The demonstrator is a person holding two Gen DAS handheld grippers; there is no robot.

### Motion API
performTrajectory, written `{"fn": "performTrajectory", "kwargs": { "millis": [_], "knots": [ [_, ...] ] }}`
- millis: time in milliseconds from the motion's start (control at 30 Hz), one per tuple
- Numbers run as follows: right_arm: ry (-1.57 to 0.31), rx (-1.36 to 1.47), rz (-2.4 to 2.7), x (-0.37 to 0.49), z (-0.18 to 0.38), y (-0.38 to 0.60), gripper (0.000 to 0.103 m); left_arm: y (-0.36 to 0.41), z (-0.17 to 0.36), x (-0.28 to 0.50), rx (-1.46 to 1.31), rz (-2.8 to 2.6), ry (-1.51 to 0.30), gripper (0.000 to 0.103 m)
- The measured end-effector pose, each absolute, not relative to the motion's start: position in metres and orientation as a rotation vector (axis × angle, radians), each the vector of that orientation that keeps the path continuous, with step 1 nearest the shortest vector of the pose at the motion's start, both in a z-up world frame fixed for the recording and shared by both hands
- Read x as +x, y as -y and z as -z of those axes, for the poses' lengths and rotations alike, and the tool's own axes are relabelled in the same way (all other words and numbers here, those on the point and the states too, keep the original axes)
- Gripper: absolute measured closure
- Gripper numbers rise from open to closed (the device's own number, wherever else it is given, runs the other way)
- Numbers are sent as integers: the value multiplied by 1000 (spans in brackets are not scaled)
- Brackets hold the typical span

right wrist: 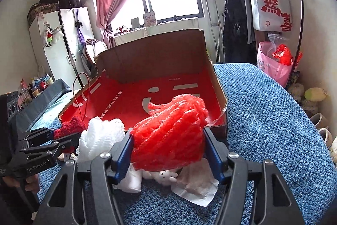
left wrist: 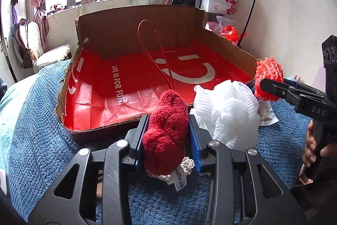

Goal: Organize soft objects
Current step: 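Carry the red pouch and red mesh net into the box with both grippers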

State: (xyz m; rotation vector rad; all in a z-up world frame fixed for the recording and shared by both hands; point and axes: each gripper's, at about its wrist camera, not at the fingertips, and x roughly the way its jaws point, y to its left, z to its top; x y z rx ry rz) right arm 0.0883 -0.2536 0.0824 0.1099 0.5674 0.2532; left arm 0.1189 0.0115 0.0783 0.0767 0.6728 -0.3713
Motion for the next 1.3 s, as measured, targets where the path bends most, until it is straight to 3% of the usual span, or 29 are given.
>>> {"fn": "performTrajectory", "kwargs": {
  "millis": [367, 667, 1000, 1300],
  "knots": [
    [-521, 72, -314, 106, -110, 245, 38, -12, -112, 125, 70, 391, -618, 69],
    [-639, 7, -378, 228, -147, 218, 37, -3, -144, 225, 74, 386, -670, 69],
    [-962, -146, -197, 366, -92, 187, 37, -8, -113, 344, 79, 230, -860, 69],
    [-1027, -163, -103, 397, -67, 186, 37, -7, -80, 387, 105, 152, -963, 69]
  ]
}}
